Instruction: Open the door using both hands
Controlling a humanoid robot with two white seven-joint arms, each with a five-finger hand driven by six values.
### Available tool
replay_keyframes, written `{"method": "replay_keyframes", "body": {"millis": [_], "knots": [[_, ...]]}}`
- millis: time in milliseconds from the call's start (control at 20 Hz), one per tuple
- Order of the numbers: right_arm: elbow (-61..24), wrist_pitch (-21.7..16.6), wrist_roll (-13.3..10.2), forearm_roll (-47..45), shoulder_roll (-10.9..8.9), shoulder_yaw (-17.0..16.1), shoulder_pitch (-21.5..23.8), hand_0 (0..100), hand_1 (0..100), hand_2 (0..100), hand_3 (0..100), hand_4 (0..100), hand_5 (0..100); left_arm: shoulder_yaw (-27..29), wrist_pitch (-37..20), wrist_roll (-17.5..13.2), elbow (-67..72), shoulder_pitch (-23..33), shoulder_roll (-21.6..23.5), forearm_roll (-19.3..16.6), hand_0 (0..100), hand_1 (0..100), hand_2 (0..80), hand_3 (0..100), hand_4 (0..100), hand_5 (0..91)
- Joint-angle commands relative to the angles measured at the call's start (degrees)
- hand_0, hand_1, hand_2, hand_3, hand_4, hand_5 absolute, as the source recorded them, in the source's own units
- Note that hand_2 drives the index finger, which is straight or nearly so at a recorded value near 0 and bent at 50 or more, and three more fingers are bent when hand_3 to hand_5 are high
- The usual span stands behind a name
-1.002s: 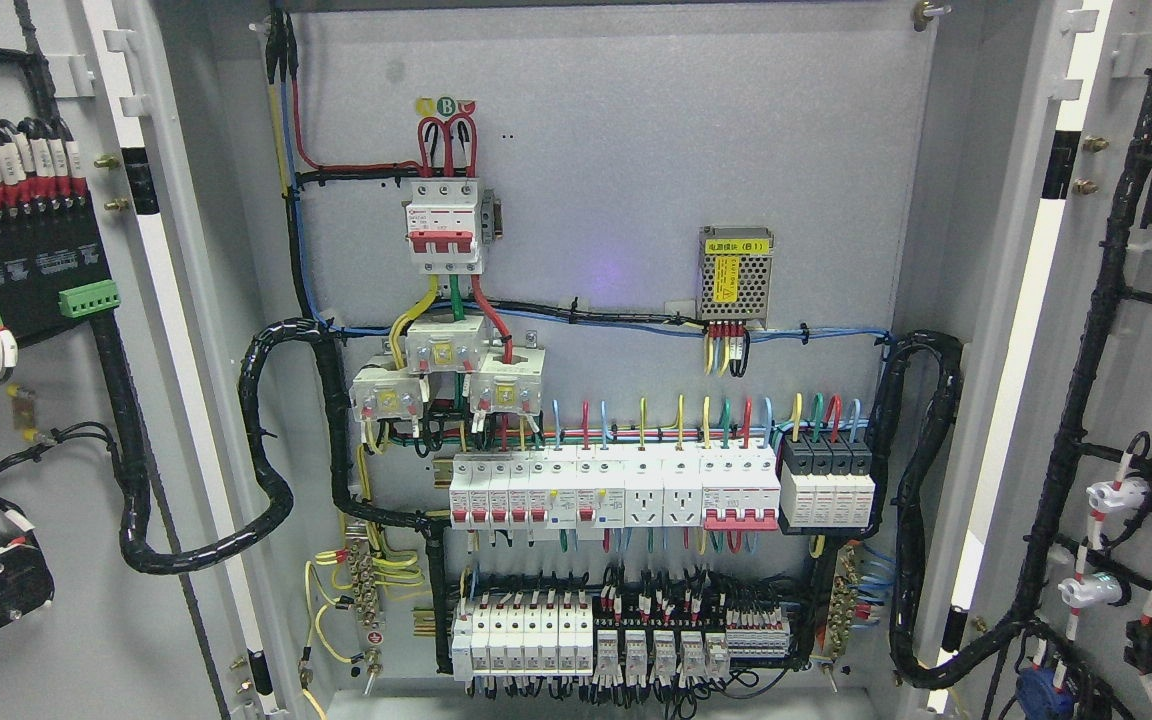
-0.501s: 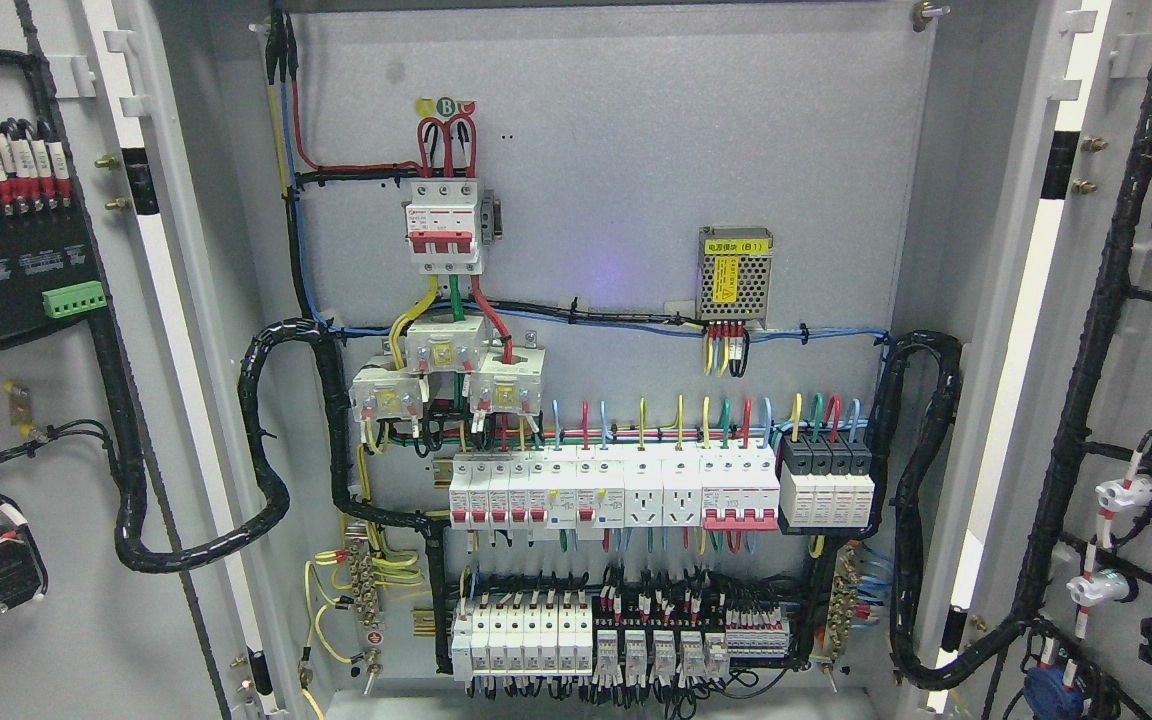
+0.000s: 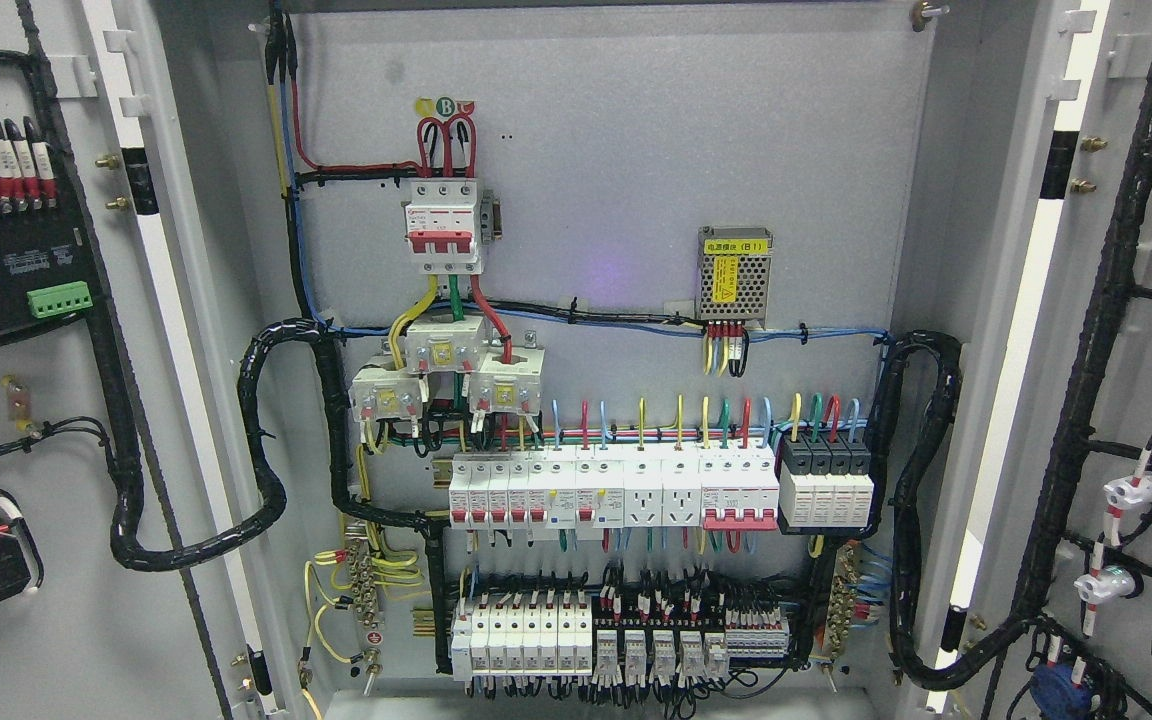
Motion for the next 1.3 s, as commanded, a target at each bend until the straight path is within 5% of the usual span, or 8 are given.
{"method": "replay_keyframes", "body": {"millis": [0, 401, 601, 801, 1252], "knots": [[1.5, 0.0, -0.1, -0.6, 0.26, -2.4, 0.1, 0, 0, 0, 0, 0, 0, 0.9, 0.0, -0.1, 6.4, -2.0, 1.7, 0.2, 0, 0, 0.0, 0, 3, 0.0], [3.0, -0.1, 0.0, -0.7, 0.26, -3.5, 0.0, 0, 0, 0, 0, 0, 0, 0.6, -0.1, -0.2, 11.7, -4.9, 3.3, 0.3, 0, 0, 0.0, 0, 3, 0.0], [3.2, 0.0, 3.9, -3.4, 0.17, -3.5, 0.0, 0, 0, 0, 0, 0, 0, 0.6, -0.1, -0.2, 12.4, -5.4, 3.7, 0.3, 0, 0, 0.0, 0, 3, 0.0], [3.4, 0.0, 4.5, -4.3, -0.27, -3.5, -0.1, 0, 0, 0, 0, 0, 0, 0.5, -0.1, -0.2, 12.4, -5.5, 3.7, 0.3, 0, 0, 0.0, 0, 3, 0.0], [3.4, 0.2, 9.6, -6.6, -0.45, -3.2, -0.5, 0, 0, 0, 0, 0, 0, 0.3, -0.3, -0.2, 11.9, -5.0, 4.3, 0.5, 0, 0, 0.0, 0, 3, 0.0]]}}
